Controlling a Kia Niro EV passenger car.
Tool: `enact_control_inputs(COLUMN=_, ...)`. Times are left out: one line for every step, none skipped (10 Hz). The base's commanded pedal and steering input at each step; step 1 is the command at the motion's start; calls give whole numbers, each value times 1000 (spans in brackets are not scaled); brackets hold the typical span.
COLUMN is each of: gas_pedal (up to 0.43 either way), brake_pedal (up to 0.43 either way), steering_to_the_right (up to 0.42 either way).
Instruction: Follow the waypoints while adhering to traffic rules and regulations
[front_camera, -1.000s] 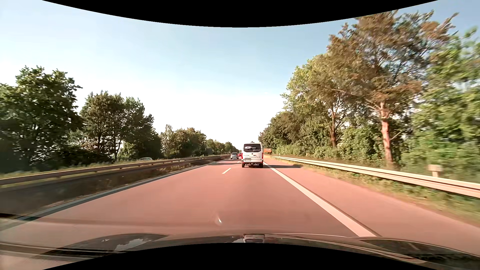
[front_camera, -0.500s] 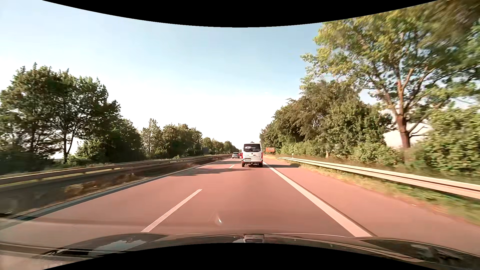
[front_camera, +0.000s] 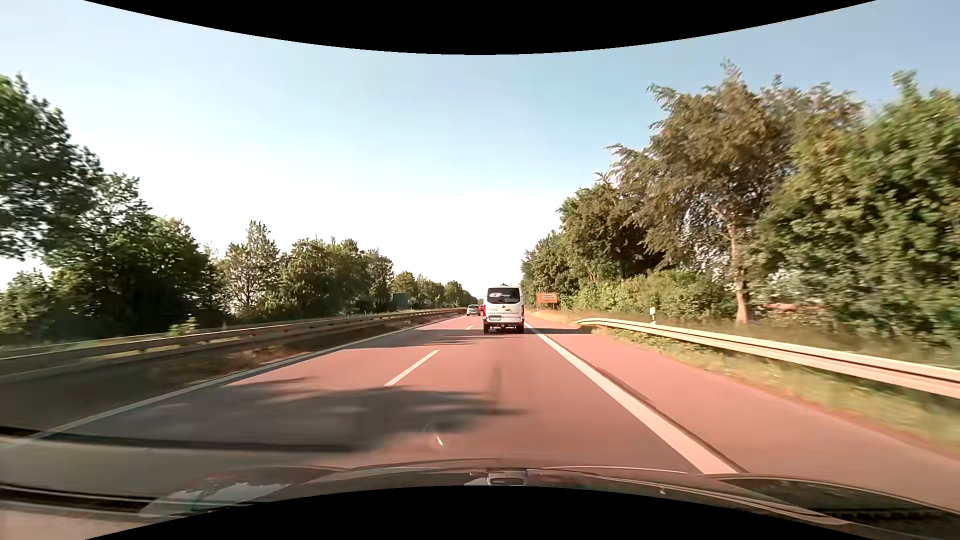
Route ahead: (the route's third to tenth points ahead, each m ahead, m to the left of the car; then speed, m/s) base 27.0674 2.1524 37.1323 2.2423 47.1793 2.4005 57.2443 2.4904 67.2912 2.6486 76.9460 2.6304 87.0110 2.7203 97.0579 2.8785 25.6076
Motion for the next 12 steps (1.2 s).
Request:
enact_control_inputs(gas_pedal=299, brake_pedal=6, steering_to_the_right=-3)
enact_control_inputs(gas_pedal=299, brake_pedal=6, steering_to_the_right=-3)
enact_control_inputs(gas_pedal=299, brake_pedal=6, steering_to_the_right=-4)
enact_control_inputs(gas_pedal=299, brake_pedal=6, steering_to_the_right=-4)
enact_control_inputs(gas_pedal=299, brake_pedal=6, steering_to_the_right=-4)
enact_control_inputs(gas_pedal=311, brake_pedal=6, steering_to_the_right=-4)
enact_control_inputs(gas_pedal=311, brake_pedal=6, steering_to_the_right=-4)
enact_control_inputs(gas_pedal=311, brake_pedal=6, steering_to_the_right=-4)
enact_control_inputs(gas_pedal=311, brake_pedal=6, steering_to_the_right=-4)
enact_control_inputs(gas_pedal=311, brake_pedal=6, steering_to_the_right=-4)
enact_control_inputs(gas_pedal=311, brake_pedal=6, steering_to_the_right=-4)
enact_control_inputs(gas_pedal=311, brake_pedal=6, steering_to_the_right=-4)
